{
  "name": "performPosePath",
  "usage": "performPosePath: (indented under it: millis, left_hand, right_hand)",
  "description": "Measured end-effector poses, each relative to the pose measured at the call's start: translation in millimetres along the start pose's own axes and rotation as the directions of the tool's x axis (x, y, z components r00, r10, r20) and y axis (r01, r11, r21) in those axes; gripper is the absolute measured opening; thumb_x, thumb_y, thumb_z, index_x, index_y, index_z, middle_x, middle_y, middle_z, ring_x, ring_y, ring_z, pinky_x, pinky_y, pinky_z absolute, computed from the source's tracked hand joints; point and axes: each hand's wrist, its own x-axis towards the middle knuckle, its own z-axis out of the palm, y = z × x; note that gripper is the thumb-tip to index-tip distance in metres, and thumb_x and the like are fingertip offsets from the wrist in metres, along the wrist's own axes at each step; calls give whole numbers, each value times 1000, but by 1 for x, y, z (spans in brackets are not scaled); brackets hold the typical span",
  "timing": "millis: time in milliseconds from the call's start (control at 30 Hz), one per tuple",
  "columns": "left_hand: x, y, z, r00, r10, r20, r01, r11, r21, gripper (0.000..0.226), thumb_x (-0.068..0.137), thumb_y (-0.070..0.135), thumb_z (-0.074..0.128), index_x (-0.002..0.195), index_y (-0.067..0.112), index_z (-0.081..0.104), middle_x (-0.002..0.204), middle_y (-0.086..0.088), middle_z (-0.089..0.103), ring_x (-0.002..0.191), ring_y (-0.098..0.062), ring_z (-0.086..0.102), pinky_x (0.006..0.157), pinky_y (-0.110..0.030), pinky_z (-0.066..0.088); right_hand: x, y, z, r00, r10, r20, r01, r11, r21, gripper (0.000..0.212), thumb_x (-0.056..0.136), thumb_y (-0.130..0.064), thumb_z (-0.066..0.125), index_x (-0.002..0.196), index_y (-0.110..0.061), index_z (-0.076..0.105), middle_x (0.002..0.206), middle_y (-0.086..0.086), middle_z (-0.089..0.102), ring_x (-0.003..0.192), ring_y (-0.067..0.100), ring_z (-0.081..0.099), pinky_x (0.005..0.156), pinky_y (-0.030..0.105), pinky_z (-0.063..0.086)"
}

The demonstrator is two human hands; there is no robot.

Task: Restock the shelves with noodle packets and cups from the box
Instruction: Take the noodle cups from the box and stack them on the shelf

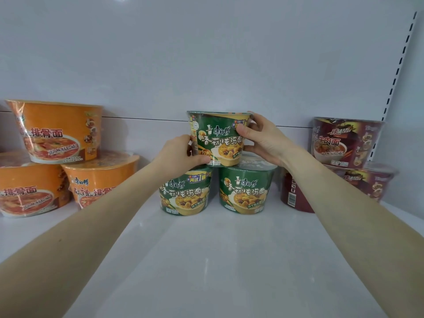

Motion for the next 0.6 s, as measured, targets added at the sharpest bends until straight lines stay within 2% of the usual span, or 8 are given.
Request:
performPosePath:
  millis: [100,167,267,367,467,533,600]
  left_hand:
    - [-1,-2,1,1000,10,-5,-10,1000,2,47,80,38,68,112,7,54,113,-8,64,100,-21,59,82,-31,45]
    - [-1,-3,2,1000,12,-8,-12,1000,5,45,80,37,67,112,7,54,112,-7,64,100,-21,58,81,-30,44]
    - [-1,-3,3,1000,2,-4,-2,1000,17,43,82,36,66,113,8,54,113,-6,63,104,-21,57,86,-32,44]
    - [-3,-2,4,1000,6,-2,-6,999,33,42,83,37,64,112,8,54,112,-6,63,105,-21,57,87,-32,43]
    - [-6,2,4,1000,7,-9,-6,997,78,38,86,38,60,106,7,53,106,-6,62,101,-23,57,80,-31,41]
    - [-11,5,4,1000,5,-11,-4,990,144,34,88,41,56,98,9,49,98,-5,58,92,-23,55,74,-30,39]
    - [-17,9,2,999,7,-36,2,967,256,36,90,46,50,96,11,43,97,-8,57,84,-22,50,70,-32,38]
  right_hand:
    - [-2,0,2,1000,2,-19,-2,1000,-2,70,69,-23,72,131,-10,42,110,6,60,97,17,62,82,39,54]
    - [-2,0,3,999,-6,-32,6,1000,-15,53,82,-13,64,130,-8,43,106,4,61,94,16,62,81,39,54]
    - [-4,0,5,999,-1,-37,0,999,-38,43,87,-10,58,127,-9,44,105,2,60,94,16,60,86,42,50]
    - [-6,0,5,999,14,-30,-16,998,-69,37,88,-14,57,123,-11,45,111,4,59,102,18,58,95,46,46]
    - [-8,-1,6,998,42,-57,-49,990,-133,38,87,-21,59,122,-10,47,122,7,56,118,24,52,106,51,36]
    - [-11,-4,6,997,45,-67,-59,970,-234,28,88,-27,58,112,-14,51,112,-2,59,119,22,50,108,48,34]
    - [-14,-8,5,996,2,-89,-32,942,-334,13,89,-28,57,99,-21,54,100,-10,60,107,12,56,101,37,41]
